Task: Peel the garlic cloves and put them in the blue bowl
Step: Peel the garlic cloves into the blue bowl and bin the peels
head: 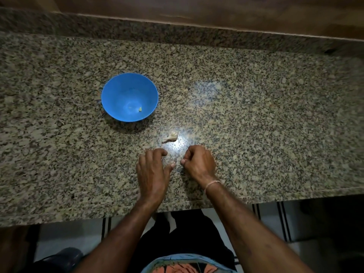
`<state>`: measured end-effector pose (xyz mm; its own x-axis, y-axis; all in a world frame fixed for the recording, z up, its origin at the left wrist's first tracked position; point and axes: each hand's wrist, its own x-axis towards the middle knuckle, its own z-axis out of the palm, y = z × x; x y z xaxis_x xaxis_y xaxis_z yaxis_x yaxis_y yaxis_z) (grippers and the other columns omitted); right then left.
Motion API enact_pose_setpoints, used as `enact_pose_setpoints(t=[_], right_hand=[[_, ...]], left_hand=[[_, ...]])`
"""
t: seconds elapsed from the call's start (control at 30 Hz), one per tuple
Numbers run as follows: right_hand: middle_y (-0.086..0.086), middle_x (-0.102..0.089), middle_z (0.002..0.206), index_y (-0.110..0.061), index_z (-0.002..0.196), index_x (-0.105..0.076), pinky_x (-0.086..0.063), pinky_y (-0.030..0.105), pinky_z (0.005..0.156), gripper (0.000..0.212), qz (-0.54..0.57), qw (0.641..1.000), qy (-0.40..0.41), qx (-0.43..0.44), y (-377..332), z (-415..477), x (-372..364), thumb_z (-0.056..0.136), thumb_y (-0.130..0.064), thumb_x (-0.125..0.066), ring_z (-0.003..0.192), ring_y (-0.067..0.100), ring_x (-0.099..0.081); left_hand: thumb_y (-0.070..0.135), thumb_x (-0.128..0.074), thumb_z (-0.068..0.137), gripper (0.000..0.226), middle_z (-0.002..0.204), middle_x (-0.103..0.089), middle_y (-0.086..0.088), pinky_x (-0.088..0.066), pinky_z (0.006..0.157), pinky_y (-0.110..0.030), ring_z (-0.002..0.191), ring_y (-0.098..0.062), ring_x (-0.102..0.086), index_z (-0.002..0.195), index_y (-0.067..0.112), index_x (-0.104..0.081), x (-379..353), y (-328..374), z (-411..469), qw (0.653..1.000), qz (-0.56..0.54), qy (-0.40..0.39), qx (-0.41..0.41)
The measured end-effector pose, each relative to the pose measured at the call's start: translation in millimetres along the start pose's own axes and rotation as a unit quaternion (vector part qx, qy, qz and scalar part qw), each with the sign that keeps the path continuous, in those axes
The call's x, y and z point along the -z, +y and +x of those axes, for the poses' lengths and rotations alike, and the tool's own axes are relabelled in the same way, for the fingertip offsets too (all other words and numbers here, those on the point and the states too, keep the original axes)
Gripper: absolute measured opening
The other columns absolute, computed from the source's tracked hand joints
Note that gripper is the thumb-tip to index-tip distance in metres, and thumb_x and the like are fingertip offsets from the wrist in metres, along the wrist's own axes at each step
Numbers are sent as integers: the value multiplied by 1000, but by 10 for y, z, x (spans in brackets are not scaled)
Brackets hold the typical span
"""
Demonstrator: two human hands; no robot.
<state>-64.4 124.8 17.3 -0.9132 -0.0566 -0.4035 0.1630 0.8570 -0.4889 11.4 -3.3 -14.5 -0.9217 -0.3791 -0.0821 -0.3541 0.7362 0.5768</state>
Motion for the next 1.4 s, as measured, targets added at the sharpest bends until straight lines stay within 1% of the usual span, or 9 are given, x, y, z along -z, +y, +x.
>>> enact_pose_setpoints(t=[0.3, 0.4, 0.43, 0.5, 0.57, 0.77, 0.93, 1.17, 1.4], right_hand=[[-12, -62, 71, -28, 71, -55, -47, 28, 65, 33, 26, 998, 53, 7, -24, -85, -99, 91, -18, -79, 70, 8, -60], [-5, -70, 74, -22, 74, -64, -59, 32, 68, 23, 141, 989, 6, -33, 64, -111, 30, 89, -20, -82, 70, 13, -68], [0, -73, 77, -15, 80, -69, -61, 33, 68, 16, 249, 966, -36, -59, 101, -132, 100, 90, -20, -81, 70, 17, -69], [9, -73, 82, 1, 98, -71, -62, 32, 68, 18, 471, 863, -134, -123, 125, -223, 240, 94, -16, -75, 70, 20, -68], [11, -74, 84, 3, 103, -72, -61, 27, 68, 20, 566, 789, -178, -159, 121, -309, 279, 93, -14, -73, 70, 17, -68], [15, -75, 96, 3, 108, -70, -63, 25, 74, 21, 643, 728, -175, -162, 91, -357, 193, 90, -7, -73, 80, 18, -72], [21, -76, 106, 5, 115, -69, -63, 29, 83, 23, 605, 774, -155, -102, 70, -380, 250, 94, -4, -72, 91, 24, -74], [18, -78, 94, 2, 106, -73, -63, 32, 78, 14, 514, 855, -71, -17, 7, -474, 301, 96, -9, -73, 86, 25, -76], [7, -77, 85, -9, 98, -76, -63, 31, 74, 7, 410, 911, -26, 35, 3, -466, 263, 97, -16, -74, 78, 21, -75]], left_hand=[[31, -80, 86, 36, 114, -55, 8, -40, 94, -39, 109, -14, -42, 114, 30, -58, 88, 53, 27, 999, -18, -24, 13], [28, -78, 89, 20, 102, -65, 19, -50, 90, -38, 103, -9, -56, 104, 35, -67, 179, 121, 77, 992, -98, -65, 42], [26, -77, 90, 16, 98, -70, 19, -57, 87, -37, 99, -7, -63, 101, 35, -71, 207, 144, 96, 982, -156, -87, 64], [22, -76, 92, 14, 93, -76, 17, -63, 82, -35, 92, -4, -72, 98, 34, -76, 273, 221, 99, 954, -256, -120, 104], [21, -77, 92, 11, 94, -78, 13, -64, 85, -40, 92, -7, -75, 97, 30, -78, 328, 282, 70, 933, -317, -121, 118], [18, -75, 95, 8, 91, -80, 8, -63, 80, -29, 87, -8, -76, 101, 20, -80, 556, 415, -4, 929, -345, -91, 93], [21, -75, 95, 12, 92, -78, 10, -61, 76, -23, 86, -2, -74, 106, 17, -80, 640, 430, 26, 959, -272, -64, 39], [20, -73, 95, 9, 95, -72, 6, -56, 72, -26, 84, -9, -65, 101, 13, -76, 646, 415, 48, 985, -100, -16, -139], [23, -67, 94, 9, 92, -68, 5, -44, 73, -20, 85, -11, -60, 96, 15, -70, 623, 445, 26, 987, -46, -4, -151]])
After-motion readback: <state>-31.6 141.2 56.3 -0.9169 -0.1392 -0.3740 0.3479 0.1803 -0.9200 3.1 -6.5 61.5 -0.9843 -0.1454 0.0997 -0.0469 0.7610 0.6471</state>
